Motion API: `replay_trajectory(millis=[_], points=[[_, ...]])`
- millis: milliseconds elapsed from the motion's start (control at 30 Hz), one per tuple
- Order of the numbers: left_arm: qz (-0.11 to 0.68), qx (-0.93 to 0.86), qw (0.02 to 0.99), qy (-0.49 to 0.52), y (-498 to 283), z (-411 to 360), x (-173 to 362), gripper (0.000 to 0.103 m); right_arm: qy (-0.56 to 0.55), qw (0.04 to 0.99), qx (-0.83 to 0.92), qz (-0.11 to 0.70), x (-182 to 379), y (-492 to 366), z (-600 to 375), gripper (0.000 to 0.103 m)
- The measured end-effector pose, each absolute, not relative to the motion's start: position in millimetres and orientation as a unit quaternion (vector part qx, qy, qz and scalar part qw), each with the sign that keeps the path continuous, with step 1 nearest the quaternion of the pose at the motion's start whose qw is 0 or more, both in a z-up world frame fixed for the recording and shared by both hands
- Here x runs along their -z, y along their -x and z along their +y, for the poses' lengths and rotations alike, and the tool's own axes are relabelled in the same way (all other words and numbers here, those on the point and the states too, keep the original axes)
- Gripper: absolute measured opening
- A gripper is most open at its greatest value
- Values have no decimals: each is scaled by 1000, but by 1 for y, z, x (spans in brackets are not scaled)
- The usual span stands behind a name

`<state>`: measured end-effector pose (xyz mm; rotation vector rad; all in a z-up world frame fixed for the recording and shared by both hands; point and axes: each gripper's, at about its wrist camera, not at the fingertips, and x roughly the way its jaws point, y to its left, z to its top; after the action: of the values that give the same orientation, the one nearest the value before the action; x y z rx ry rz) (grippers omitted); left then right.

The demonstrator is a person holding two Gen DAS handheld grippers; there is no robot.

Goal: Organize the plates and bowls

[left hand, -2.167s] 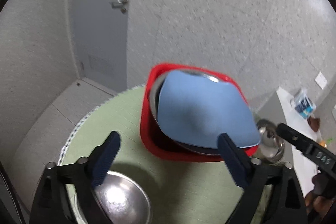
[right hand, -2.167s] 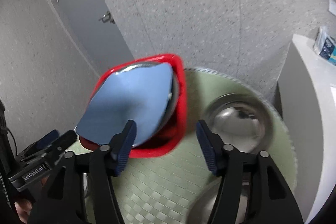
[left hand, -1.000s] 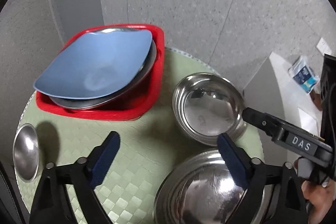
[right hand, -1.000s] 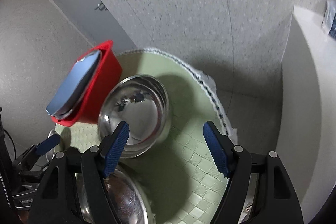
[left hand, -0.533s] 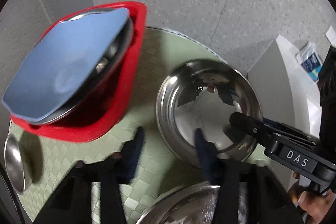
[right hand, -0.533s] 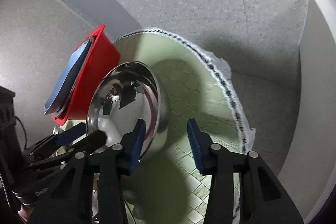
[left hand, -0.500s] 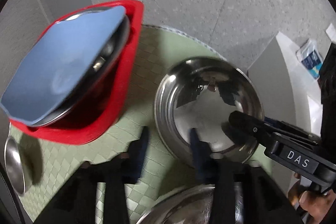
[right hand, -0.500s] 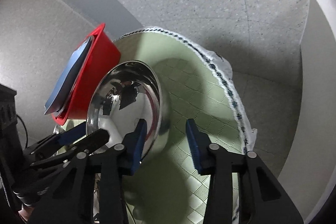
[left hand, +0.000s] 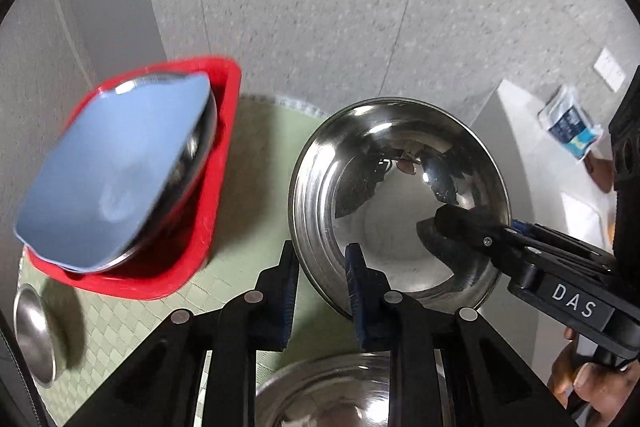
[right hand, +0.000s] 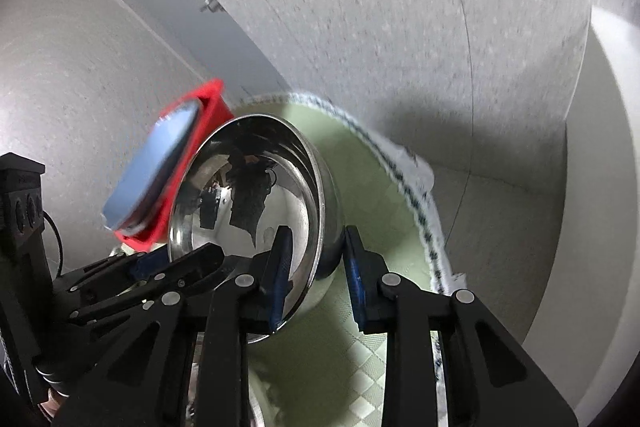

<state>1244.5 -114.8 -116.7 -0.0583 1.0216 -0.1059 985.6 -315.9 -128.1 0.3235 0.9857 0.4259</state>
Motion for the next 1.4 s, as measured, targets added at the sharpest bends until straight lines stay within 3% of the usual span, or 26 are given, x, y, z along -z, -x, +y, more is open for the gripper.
replay_trajectory(millis=[300, 667, 1400], points=[[445, 56, 893, 42, -1169, -104, 88, 20, -132, 865, -223, 430, 82, -934, -302, 26], [472, 48, 879, 40, -1086, -94, 109, 20, -93, 854, -217, 463, 111, -874, -282, 26], [517, 104, 849, 18, -1111, -85, 132, 20, -35, 873, -115, 472, 130, -830, -262, 27]])
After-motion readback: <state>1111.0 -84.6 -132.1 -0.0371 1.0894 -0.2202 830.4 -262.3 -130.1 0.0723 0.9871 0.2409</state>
